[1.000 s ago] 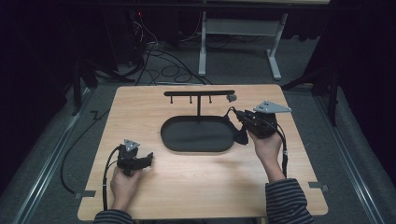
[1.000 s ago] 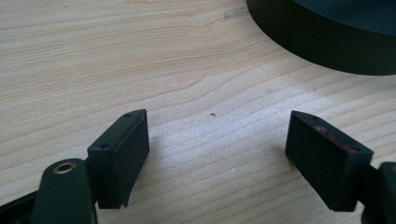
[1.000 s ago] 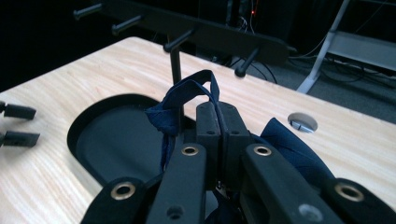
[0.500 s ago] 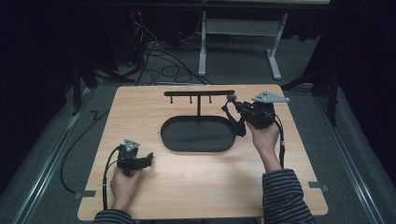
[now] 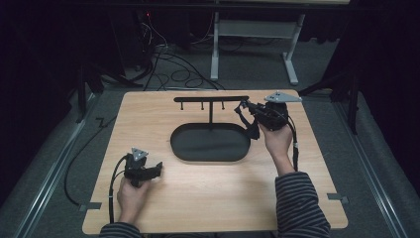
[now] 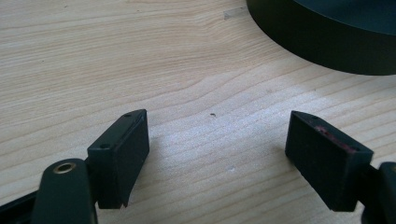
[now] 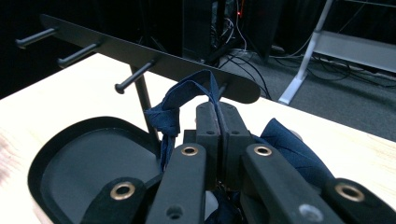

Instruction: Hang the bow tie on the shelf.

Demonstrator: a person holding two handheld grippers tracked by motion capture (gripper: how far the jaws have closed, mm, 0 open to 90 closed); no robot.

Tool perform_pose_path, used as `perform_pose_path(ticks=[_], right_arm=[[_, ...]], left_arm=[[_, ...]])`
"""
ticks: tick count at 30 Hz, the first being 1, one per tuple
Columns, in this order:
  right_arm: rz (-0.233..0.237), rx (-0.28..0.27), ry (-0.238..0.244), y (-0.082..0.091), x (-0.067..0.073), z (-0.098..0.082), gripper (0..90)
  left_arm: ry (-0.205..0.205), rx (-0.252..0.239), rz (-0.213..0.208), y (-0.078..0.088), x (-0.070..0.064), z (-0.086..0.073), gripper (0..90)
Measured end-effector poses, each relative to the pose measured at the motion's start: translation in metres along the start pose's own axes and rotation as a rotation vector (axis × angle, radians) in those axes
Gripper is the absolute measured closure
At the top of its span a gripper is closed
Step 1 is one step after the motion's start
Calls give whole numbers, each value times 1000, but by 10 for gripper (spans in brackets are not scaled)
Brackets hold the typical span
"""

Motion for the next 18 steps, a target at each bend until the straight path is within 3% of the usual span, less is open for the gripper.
perform_pose_path(ticks=[10, 18], right_arm=[[-14, 29, -34, -12, -10, -9, 894], [-14, 57, -35, -19, -8, -15, 886]], left_arm=[[0, 0, 0, 0, 0, 0, 220], [0, 0, 0, 0, 0, 0, 220]])
Point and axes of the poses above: each handheld gripper's, and its own axes: y roughly backward along the jaws, z roughly out of its top, x roughly to its left, the point moved 8 cm from there along -y, roughly forward along the jaws, and after that the axes turned 5 degrees about -x, right-handed, at the moved point
